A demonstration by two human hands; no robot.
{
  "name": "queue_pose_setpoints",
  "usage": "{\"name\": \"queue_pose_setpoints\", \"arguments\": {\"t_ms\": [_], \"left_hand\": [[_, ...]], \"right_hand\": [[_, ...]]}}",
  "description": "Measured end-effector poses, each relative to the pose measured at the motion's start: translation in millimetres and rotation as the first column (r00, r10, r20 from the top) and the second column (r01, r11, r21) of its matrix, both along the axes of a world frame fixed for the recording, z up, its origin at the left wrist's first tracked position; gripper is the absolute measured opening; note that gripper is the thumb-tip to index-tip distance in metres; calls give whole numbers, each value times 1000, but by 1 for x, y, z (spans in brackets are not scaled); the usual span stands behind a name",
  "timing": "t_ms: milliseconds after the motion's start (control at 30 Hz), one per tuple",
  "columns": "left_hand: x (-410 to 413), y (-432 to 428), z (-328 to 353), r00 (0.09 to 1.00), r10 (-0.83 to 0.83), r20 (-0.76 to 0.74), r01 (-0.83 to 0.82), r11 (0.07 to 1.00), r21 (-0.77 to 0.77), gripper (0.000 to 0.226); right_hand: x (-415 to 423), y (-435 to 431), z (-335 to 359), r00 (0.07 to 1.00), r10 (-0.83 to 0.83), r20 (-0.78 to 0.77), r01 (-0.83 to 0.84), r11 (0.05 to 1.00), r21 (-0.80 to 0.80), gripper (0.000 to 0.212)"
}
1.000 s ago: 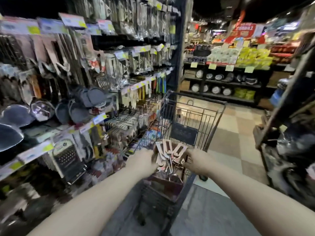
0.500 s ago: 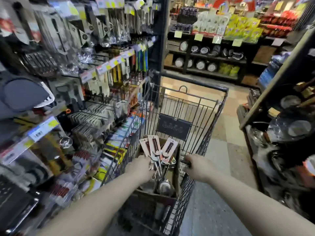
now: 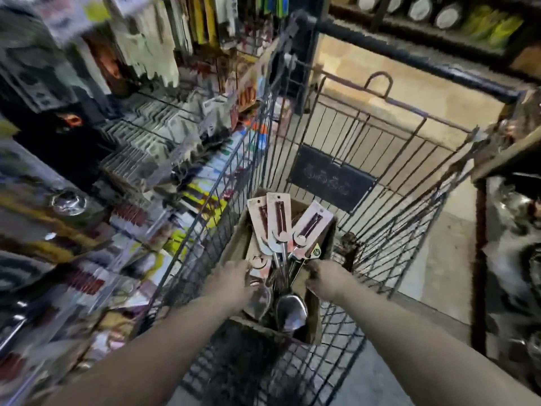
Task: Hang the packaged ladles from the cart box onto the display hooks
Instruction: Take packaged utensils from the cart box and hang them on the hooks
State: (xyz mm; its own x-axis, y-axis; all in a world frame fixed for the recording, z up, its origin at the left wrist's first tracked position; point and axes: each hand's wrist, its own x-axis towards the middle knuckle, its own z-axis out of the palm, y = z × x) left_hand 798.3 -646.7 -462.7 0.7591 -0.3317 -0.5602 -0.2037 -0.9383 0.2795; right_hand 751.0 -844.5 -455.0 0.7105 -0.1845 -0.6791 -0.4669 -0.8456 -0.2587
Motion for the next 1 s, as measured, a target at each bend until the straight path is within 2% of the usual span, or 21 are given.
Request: {"name": "queue_pose_setpoints", "arguments": {"t_ms": [200, 267, 500, 600, 733, 867, 933, 1000], "left_hand": [[13, -32, -67, 974, 152, -165, -157, 988, -16, 35], [16, -39, -90, 952, 210, -222, -225, 973, -44, 46], [26, -51, -147, 886, 319, -336, -352, 935, -39, 48], [31, -65, -161, 842, 400, -362, -459, 884, -90, 41], [38, -83, -171, 706, 536, -463, -667, 722, -181, 45], [47, -97, -176, 639, 594, -489, -747, 632, -208, 4], [49, -102, -181, 626, 604, -493, -759, 617, -206, 13], [50, -108, -186, 604, 606, -518, -775, 598, -205, 16]], "right_hand": [[41, -18, -87, 994, 60, -92, -52, 995, 83, 32], [50, -23, -114, 991, 58, -121, -43, 991, 123, 33], [67, -24, -180, 975, -193, -113, 216, 942, 255, 29], [70, -18, -196, 947, -308, -95, 322, 898, 300, 31], [68, -19, -206, 905, -422, -53, 414, 845, 339, 18], [63, -29, -205, 912, -410, 26, 364, 836, 412, 10], [61, -37, -201, 900, -429, 75, 354, 821, 447, 4], [64, -45, -197, 873, -475, 113, 371, 795, 480, 10]]}}
